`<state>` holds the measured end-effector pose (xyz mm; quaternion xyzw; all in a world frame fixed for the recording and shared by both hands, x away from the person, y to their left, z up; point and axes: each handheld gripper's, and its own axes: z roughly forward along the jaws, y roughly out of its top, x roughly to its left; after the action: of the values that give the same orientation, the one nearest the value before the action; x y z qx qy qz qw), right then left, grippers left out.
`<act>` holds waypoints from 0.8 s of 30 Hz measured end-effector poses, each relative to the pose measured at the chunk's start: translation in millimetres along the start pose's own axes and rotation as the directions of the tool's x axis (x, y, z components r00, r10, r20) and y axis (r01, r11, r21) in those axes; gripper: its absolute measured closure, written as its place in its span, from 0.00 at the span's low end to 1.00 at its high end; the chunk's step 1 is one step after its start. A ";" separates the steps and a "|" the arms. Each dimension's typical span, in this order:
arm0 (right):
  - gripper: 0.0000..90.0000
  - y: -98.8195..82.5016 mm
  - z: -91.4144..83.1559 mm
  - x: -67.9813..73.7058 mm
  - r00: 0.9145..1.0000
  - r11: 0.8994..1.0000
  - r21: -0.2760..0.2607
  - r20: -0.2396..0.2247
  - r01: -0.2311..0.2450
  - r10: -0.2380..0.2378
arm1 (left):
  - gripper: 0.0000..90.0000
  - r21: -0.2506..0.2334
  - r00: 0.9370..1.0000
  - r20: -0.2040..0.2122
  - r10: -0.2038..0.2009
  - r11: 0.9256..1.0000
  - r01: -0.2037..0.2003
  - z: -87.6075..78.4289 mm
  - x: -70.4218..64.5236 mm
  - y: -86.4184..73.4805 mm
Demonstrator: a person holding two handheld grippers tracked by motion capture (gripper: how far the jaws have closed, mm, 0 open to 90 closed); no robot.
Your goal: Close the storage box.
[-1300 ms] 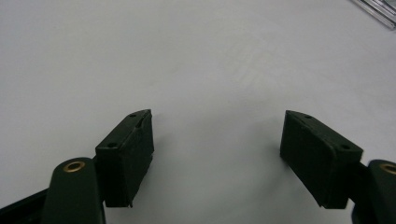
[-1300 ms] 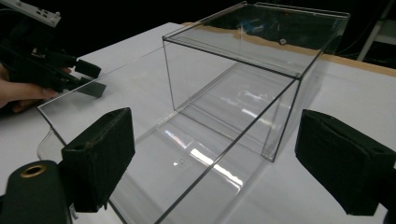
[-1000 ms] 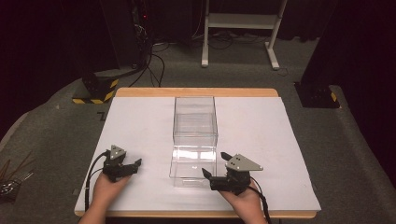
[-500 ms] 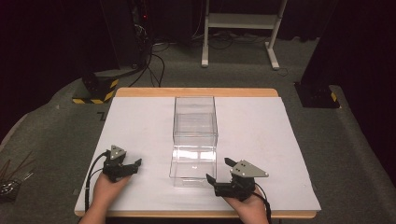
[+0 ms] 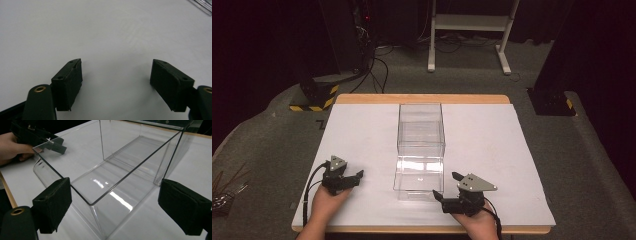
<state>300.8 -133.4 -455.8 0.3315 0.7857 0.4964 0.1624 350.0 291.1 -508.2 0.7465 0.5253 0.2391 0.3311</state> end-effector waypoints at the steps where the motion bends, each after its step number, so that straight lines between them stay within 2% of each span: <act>1: 0.13 -1.1 0.5 -0.9 1.000 1.000 0.005 -0.001 -0.002 0.002 | 0.29 0.000 1.000 0.000 0.001 1.000 -0.001 0.0 0.0 0.0; 13: 0.14 -2.2 13.3 -12.8 0.999 1.000 0.012 0.044 -0.024 0.023 | 0.29 0.000 1.000 0.000 0.001 1.000 -0.001 0.0 0.0 0.0; 18: 0.16 -7.1 17.4 -12.8 0.999 1.000 0.009 0.043 -0.025 0.025 | 0.29 0.000 1.000 0.000 0.000 1.000 0.000 0.0 0.0 0.0; 24: 0.21 -13.9 24.6 -11.6 0.998 0.999 0.033 0.052 -0.037 0.035 | 0.29 -0.002 1.000 -0.002 -0.001 1.000 0.001 0.1 -0.3 -0.2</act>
<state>318.6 -128.8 -480.2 0.3608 0.7835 0.4773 0.1679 349.8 290.8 -508.4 0.7455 0.5258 0.2401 0.3318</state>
